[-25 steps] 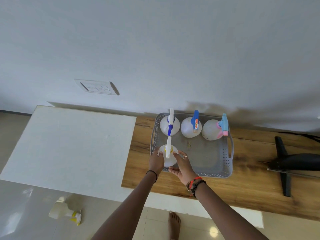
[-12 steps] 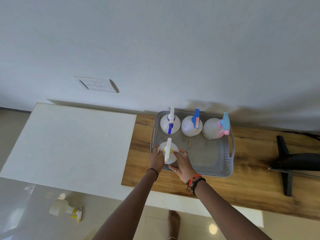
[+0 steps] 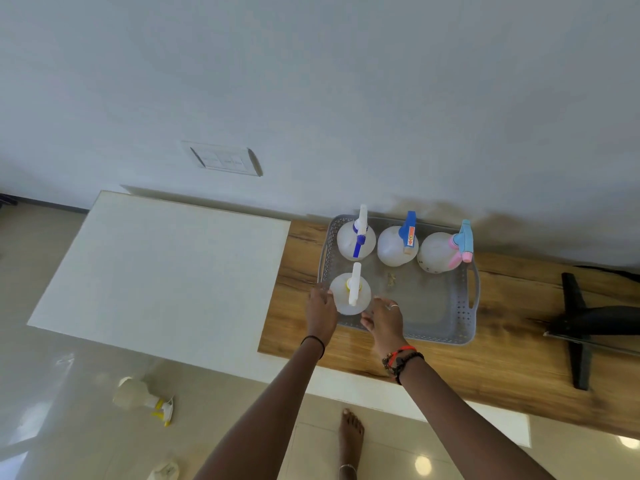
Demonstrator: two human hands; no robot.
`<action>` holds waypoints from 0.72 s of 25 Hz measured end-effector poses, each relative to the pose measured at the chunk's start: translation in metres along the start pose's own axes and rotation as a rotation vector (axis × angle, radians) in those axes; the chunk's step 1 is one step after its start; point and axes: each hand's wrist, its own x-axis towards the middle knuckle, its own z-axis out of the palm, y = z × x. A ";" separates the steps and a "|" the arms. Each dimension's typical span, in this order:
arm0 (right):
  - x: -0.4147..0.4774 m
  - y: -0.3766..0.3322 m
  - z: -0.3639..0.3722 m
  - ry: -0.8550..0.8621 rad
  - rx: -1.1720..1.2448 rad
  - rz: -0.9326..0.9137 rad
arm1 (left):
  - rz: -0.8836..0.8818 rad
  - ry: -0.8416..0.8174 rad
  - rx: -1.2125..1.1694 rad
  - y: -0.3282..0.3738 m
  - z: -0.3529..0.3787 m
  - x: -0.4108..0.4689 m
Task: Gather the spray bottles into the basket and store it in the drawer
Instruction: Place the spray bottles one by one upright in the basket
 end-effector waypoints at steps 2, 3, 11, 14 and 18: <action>-0.015 0.010 0.000 0.043 -0.010 -0.039 | 0.010 0.048 -0.053 -0.009 -0.019 -0.012; -0.023 0.016 0.001 0.054 -0.019 -0.058 | 0.018 0.070 -0.063 -0.015 -0.029 -0.017; -0.101 0.098 0.045 -0.014 -0.167 -0.080 | -0.011 0.245 -0.188 -0.109 -0.130 -0.079; -0.142 0.155 0.073 -0.054 -0.240 -0.073 | -0.027 0.278 -0.222 -0.166 -0.184 -0.111; -0.190 0.233 0.102 -0.121 -0.345 -0.056 | -0.094 0.331 -0.214 -0.241 -0.246 -0.153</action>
